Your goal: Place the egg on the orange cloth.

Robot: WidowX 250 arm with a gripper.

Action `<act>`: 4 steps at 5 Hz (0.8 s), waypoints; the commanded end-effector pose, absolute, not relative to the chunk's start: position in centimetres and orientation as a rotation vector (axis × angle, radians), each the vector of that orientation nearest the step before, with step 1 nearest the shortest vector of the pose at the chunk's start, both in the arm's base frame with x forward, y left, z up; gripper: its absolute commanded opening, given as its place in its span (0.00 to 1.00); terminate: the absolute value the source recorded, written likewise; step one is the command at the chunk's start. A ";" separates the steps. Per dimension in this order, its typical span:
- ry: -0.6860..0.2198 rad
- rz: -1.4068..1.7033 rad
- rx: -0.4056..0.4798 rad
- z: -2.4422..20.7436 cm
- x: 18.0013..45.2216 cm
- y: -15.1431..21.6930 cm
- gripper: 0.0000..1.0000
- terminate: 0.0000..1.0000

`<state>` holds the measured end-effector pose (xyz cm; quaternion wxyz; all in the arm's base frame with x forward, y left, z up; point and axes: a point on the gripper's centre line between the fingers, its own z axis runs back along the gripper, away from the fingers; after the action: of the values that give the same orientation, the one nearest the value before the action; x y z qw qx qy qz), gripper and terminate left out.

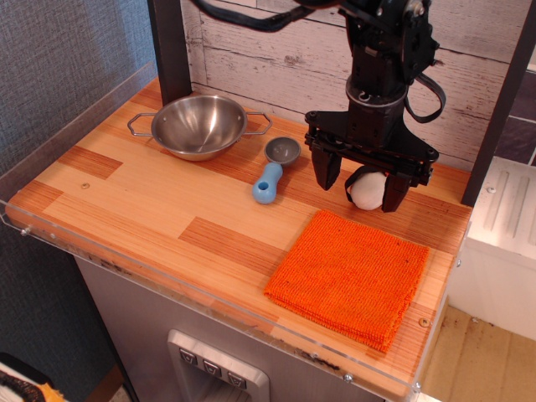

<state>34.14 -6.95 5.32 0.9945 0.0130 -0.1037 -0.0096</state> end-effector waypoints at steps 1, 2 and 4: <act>-0.277 0.038 0.026 6.8 37.2 -7.1 1.00 0.00; -0.282 0.084 0.014 6.4 38.4 -6.5 1.00 0.00; -0.197 0.116 -0.022 3.2 39.5 -5.8 1.00 0.00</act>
<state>38.55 -6.12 1.33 0.9956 -0.0097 -0.0709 0.0606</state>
